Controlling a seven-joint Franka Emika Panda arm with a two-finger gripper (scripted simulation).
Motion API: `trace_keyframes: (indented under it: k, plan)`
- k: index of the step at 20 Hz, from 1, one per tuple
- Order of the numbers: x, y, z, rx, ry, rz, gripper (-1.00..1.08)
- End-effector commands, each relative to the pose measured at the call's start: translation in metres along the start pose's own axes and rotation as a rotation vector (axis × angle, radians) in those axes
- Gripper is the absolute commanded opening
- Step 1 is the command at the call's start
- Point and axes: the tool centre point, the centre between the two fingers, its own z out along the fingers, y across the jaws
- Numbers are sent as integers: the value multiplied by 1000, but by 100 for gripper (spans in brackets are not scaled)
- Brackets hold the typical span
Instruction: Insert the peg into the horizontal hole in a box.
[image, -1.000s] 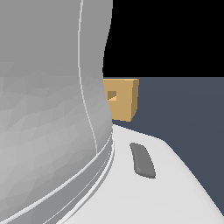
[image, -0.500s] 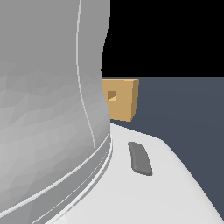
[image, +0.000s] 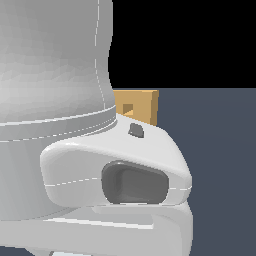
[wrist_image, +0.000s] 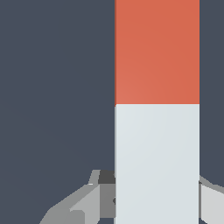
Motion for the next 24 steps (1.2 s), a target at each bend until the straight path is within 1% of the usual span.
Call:
trace_keyframes:
  k: [1, 5, 13, 24]
  plan:
    - [17, -3, -6, -3, 0, 16, -100]
    - [49, -11, -16, -3, 0, 51, -100]
    - [121, -22, -38, -3, 0, 129, -100]
    - [212, -26, -66, -3, 0, 224, -100]
